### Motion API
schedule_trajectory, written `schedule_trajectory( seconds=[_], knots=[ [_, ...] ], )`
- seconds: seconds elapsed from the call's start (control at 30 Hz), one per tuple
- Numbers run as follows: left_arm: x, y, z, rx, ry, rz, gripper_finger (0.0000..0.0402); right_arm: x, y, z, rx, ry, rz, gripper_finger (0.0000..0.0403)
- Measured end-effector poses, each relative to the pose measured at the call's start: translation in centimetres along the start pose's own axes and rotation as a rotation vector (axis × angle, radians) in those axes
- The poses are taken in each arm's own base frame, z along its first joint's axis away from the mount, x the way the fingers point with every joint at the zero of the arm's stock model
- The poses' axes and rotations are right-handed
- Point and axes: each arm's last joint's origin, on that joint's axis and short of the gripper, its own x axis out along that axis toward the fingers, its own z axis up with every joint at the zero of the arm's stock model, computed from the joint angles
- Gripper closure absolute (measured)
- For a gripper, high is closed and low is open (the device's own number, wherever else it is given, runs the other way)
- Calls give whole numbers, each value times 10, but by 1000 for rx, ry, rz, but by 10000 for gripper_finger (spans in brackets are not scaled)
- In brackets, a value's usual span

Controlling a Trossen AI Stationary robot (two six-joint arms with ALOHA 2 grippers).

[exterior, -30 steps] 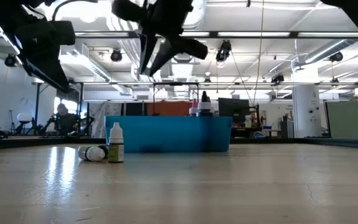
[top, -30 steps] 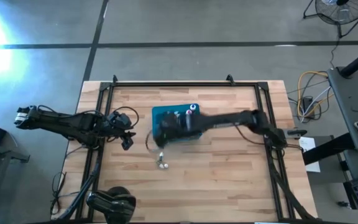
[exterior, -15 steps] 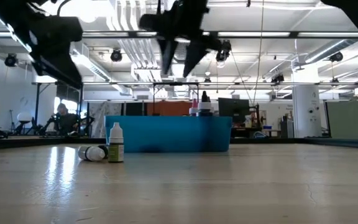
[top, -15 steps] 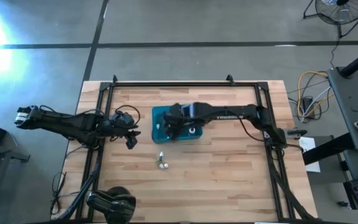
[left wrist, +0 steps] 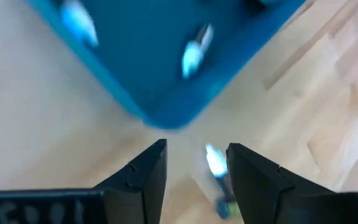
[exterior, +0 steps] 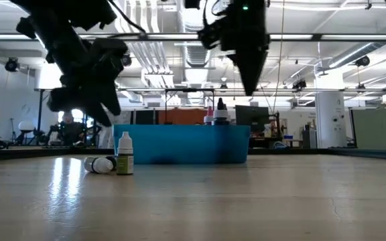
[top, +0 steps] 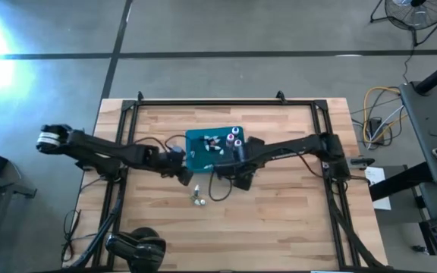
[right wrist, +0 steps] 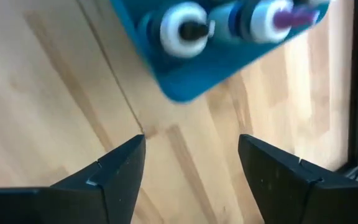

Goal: Pick & Place food coloring
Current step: Put the small light green food coloring bottle into the blue bin

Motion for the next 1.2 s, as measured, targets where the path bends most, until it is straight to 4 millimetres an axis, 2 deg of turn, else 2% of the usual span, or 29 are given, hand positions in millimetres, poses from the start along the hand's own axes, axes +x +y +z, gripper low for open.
schedule_trajectory(
  seconds=[0.17,0.33,0.43,0.53,0.67,0.9,1.03,1.2],
  knots=[
    [1,-21,-8,-130,119,34,259,8,-7,-26,43,37,70,152],
    [-12,-57,-17,-118,112,-42,259,13,-20,-63,38,-5,96,152],
    [-18,-81,-24,18,108,-95,259,18,-29,-85,55,-52,127,152],
    [-15,-97,-30,110,121,-114,259,24,-38,-104,125,-112,168,152],
    [5,-112,-40,206,174,-89,259,29,-47,-125,258,-162,217,151],
    [34,-138,-61,622,189,81,264,41,-55,-156,357,-245,152,147],
    [39,-143,-61,671,207,201,264,49,-58,-165,381,-249,130,149],
    [36,-147,-57,660,127,239,265,56,-59,-168,376,-264,82,147]
  ],
)
